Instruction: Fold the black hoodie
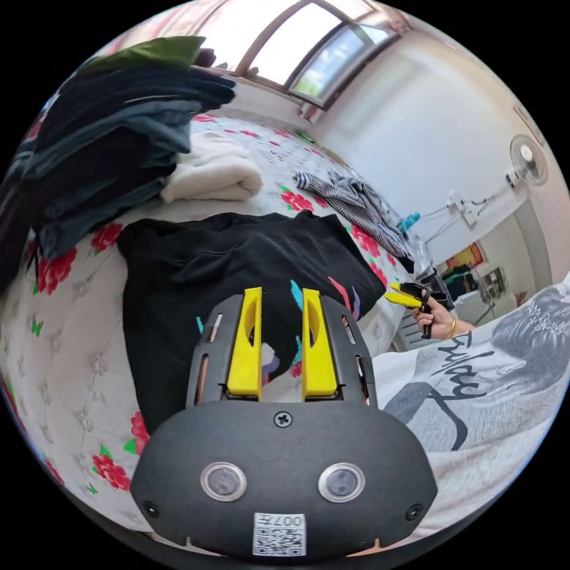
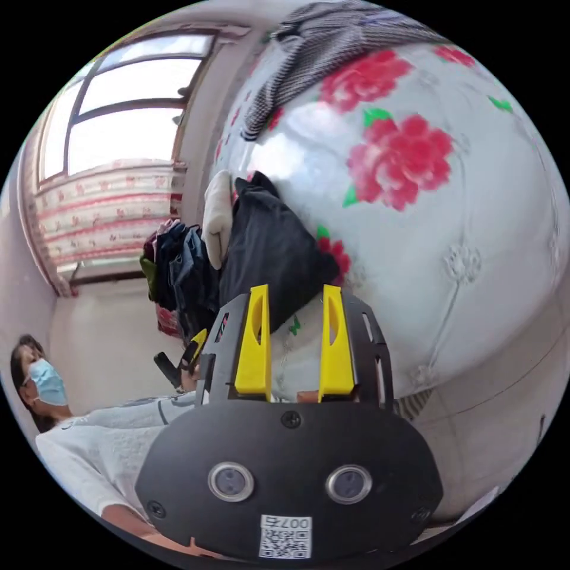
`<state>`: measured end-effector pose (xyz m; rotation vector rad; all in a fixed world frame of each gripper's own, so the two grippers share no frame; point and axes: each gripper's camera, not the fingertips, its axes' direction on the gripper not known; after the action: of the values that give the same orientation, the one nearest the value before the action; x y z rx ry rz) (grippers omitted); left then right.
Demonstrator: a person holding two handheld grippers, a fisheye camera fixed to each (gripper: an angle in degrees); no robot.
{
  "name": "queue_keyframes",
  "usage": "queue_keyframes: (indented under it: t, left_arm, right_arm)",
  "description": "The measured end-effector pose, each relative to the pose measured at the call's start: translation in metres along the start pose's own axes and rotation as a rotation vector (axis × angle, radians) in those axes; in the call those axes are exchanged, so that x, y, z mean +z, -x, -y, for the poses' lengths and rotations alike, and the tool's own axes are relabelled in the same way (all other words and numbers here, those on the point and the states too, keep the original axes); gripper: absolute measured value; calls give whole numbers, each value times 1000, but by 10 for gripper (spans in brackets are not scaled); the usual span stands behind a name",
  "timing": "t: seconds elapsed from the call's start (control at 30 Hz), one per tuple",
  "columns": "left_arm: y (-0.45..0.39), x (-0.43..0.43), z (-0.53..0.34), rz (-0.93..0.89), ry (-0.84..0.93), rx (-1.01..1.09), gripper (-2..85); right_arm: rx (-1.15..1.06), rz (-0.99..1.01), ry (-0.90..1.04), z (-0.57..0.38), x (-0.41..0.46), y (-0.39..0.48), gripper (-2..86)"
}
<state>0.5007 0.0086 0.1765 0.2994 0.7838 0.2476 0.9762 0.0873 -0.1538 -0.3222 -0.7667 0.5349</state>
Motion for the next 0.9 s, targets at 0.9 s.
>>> queue_keyframes:
  t: [0.9]
  left_arm:
    - [-95, 116, -11, 26, 110, 193, 57]
  right_arm:
    - [41, 232, -13, -55, 48, -42, 3]
